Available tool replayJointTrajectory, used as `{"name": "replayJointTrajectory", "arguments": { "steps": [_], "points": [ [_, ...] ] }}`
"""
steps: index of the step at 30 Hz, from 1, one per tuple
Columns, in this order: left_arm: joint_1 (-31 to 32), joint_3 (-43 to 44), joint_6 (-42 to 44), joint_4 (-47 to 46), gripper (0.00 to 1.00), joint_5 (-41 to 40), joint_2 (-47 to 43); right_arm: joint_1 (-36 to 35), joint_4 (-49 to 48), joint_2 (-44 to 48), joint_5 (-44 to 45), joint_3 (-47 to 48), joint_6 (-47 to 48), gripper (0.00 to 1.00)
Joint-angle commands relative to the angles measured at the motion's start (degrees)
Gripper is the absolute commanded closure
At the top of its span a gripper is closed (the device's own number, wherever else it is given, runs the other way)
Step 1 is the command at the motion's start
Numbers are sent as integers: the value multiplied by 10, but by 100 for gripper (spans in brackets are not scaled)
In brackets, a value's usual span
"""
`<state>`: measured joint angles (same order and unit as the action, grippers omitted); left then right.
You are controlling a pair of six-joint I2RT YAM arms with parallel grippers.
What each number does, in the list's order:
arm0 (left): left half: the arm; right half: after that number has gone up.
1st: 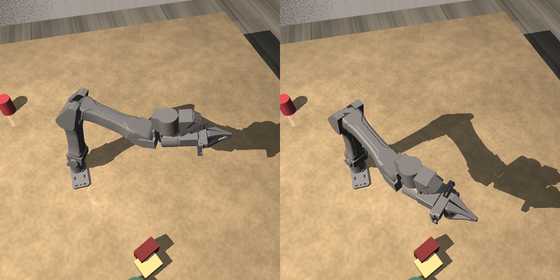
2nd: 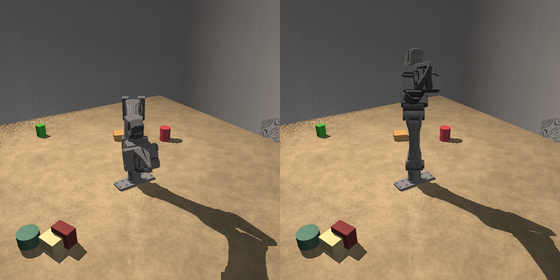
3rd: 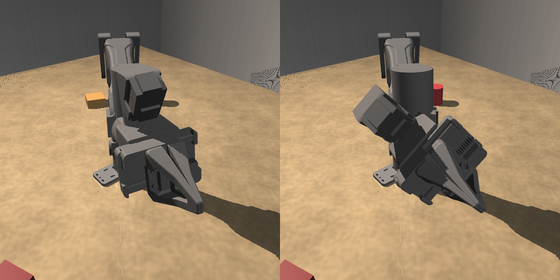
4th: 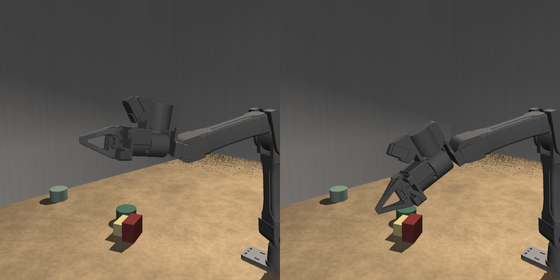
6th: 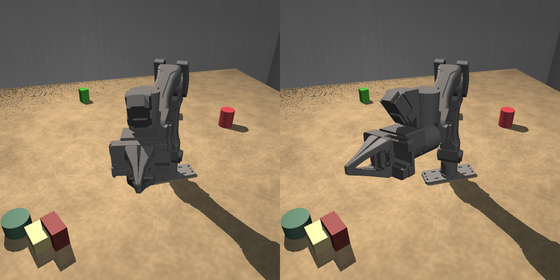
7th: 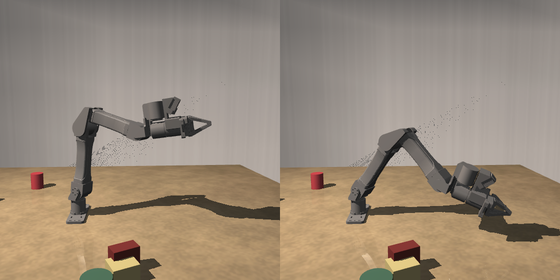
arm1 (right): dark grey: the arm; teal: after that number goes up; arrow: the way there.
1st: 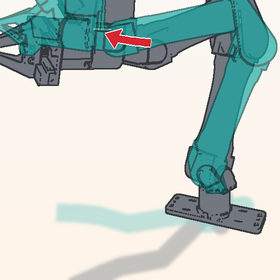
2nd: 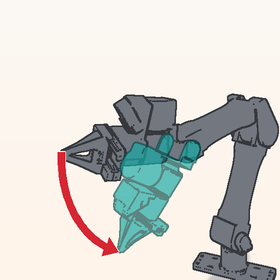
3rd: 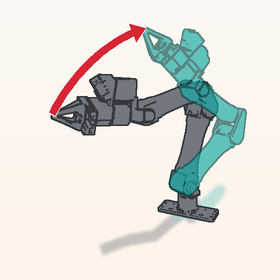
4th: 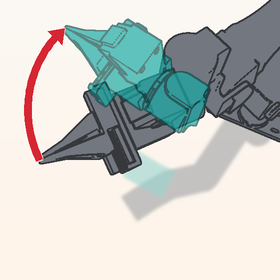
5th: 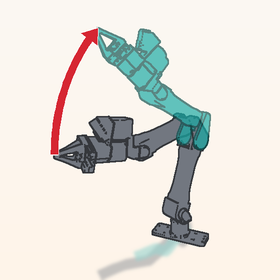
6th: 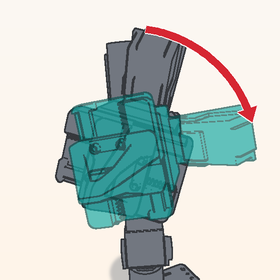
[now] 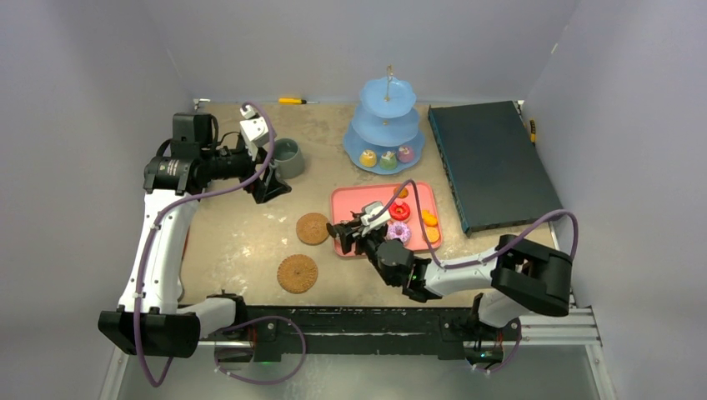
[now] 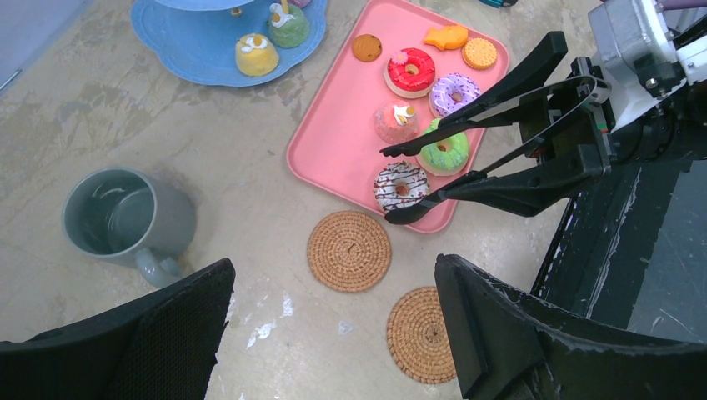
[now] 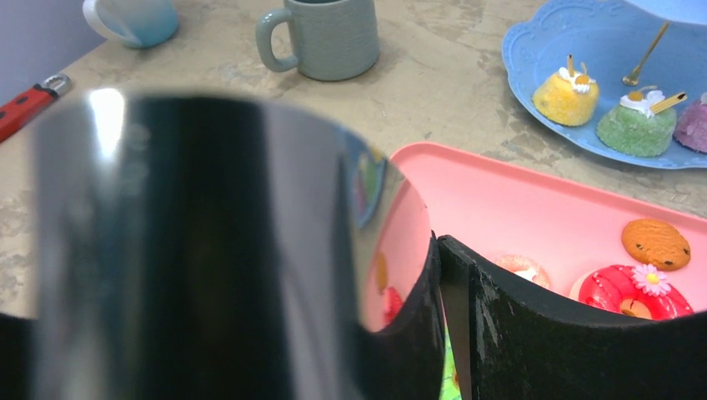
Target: Serve the afternoon tea
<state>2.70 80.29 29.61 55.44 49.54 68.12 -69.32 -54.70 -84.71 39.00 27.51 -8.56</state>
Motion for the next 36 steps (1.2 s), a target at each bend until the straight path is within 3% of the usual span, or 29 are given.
{"name": "replayJointTrajectory", "arguments": {
  "steps": [1,13,19,24,31,36],
  "points": [
    [-2,23,5,2,10,13,-8,0,-34,-10,-1,1,-13,28],
    [-2,20,4,1,10,16,-5,1,-42,-25,7,-33,-42,30],
    [-2,20,0,0,10,16,-4,2,-64,-27,9,-26,-24,43],
    [-2,20,4,3,10,13,-4,14,-68,13,6,-10,8,48],
    [-2,20,1,1,10,15,-1,124,-67,78,-56,25,26,50],
    [-2,20,-1,-1,10,15,-2,211,-55,76,-101,85,53,50]
  ]
}}
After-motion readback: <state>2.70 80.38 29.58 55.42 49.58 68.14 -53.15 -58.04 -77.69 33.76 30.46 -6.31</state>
